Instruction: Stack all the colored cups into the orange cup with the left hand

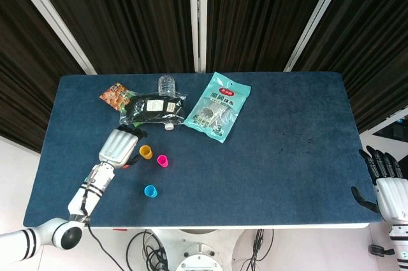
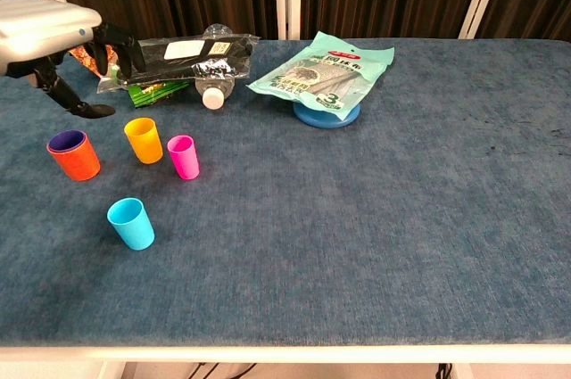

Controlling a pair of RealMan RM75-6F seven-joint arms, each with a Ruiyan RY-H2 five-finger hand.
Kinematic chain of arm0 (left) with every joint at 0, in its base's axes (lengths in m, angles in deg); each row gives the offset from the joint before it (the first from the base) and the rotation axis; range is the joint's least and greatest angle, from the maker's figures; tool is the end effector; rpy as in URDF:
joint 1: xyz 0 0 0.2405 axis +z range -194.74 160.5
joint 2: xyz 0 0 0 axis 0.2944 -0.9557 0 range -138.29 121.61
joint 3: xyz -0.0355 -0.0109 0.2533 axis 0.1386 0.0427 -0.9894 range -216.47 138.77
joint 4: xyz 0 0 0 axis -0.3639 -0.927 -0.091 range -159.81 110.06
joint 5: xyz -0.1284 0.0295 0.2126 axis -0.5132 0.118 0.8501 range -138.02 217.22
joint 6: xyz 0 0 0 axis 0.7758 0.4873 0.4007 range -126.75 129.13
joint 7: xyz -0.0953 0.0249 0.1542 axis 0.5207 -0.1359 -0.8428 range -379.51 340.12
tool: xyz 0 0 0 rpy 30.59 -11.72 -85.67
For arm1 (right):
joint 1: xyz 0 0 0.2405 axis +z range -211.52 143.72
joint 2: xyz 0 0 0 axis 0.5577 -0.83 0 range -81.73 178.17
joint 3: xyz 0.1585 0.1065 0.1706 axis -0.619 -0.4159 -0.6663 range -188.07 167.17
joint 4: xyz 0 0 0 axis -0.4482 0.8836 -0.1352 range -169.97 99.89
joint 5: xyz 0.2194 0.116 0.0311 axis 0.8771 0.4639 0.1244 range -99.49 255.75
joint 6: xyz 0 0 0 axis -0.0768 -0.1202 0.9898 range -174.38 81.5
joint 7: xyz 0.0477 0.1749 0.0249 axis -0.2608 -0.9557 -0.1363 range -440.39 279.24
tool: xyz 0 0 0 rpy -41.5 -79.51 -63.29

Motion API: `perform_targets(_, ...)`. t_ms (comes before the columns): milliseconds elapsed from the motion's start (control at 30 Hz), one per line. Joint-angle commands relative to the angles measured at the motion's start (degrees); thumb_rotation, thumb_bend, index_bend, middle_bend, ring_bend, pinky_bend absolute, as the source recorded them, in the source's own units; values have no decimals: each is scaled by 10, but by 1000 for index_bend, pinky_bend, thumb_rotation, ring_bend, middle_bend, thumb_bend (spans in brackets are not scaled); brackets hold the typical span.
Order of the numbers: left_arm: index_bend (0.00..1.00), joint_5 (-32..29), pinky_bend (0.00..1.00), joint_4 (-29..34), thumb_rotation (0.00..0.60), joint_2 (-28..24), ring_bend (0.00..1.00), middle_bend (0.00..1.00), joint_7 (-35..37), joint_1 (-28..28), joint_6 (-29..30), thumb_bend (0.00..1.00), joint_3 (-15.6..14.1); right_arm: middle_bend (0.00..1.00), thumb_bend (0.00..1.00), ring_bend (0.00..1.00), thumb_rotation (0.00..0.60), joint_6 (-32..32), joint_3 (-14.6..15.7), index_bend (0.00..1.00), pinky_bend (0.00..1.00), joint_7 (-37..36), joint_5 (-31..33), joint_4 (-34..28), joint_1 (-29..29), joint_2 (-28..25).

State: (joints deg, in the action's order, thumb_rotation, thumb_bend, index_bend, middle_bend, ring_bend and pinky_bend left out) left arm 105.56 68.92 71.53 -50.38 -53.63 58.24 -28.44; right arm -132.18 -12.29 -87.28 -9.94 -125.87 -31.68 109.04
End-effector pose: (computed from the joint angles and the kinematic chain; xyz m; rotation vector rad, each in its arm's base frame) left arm -0.1591 0.3687 -0.0244 -1.8736 -0.7684 -0.8036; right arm -0.3437 -0.2043 0.1414 1.3761 -0.9462 0.9120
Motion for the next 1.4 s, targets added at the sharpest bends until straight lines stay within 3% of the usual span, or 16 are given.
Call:
perform_targets(33, 296, -17, 273, -21, 600, 17, 337, 305, -15, -15, -13, 248, -6, 0, 268, 0, 600, -1, 0, 0, 0, -6, 2, 5, -2, -1)
perform_targets(667, 319, -69, 277, -75, 600, 47, 336, 317, -31, -62, -62, 249, -29, 0, 269, 0, 600, 3, -1, 0, 0, -33, 9, 29, -4, 3)
perform_targets(1033, 419, -76, 311, -101, 600, 64, 429, 440, -9, -69, -65, 259, -38, 0, 269, 0, 600, 7, -2, 0, 0, -39, 12, 37, -3, 5)
perform_targets(1400, 454, -62, 322, -62, 600, 41, 462, 472, 6, -64, -24, 259, -28, 0, 269, 0, 600, 9, -3, 0, 0, -40, 13, 36, -3, 5)
